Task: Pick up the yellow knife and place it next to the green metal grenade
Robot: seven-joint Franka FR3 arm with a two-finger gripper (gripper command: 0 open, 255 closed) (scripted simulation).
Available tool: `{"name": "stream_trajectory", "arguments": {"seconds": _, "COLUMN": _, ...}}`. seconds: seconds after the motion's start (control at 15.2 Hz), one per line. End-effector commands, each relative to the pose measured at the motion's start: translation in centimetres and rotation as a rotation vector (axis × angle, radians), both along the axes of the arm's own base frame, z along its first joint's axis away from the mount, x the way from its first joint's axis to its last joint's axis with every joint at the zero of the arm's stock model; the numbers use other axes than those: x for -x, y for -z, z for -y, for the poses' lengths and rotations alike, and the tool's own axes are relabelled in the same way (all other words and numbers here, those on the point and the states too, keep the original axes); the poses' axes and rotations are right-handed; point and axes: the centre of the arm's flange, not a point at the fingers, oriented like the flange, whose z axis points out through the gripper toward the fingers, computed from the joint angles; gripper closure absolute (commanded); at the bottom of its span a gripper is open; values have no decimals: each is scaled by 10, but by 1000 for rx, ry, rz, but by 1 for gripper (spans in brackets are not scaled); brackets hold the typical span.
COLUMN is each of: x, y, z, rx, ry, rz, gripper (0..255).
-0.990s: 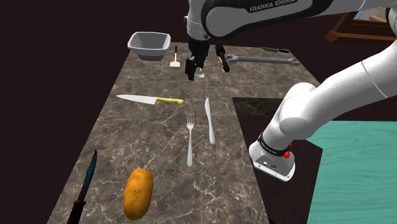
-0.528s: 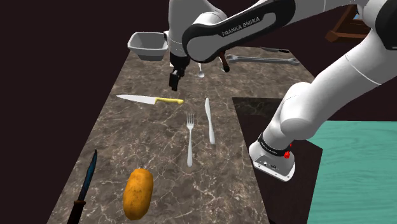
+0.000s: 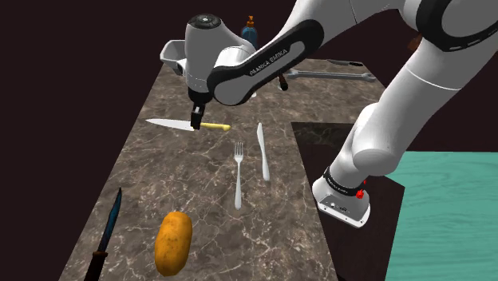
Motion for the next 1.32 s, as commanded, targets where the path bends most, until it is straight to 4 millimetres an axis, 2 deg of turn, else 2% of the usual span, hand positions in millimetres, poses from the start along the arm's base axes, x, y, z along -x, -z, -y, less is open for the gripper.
{"name": "stream_trajectory", "arguments": {"seconds": 0.0, "x": -6, "y": 10, "z": -3, "rx": 0, "ry": -16, "rz": 7, "gripper": 0}}
{"name": "stream_trajectory", "arguments": {"seconds": 0.4, "x": -14, "y": 43, "z": -2, "rx": 0, "ry": -16, "rz": 7, "gripper": 0}}
{"name": "stream_trajectory", "arguments": {"seconds": 0.92, "x": -14, "y": 43, "z": -2, "rx": 0, "ry": -16, "rz": 7, "gripper": 0}}
{"name": "stream_trajectory", "arguments": {"seconds": 0.99, "x": -14, "y": 43, "z": -2, "rx": 0, "ry": -16, "rz": 7, "gripper": 255}}
{"name": "stream_trajectory", "arguments": {"seconds": 1.25, "x": -14, "y": 44, "z": -1, "rx": 0, "ry": -16, "rz": 7, "gripper": 255}}
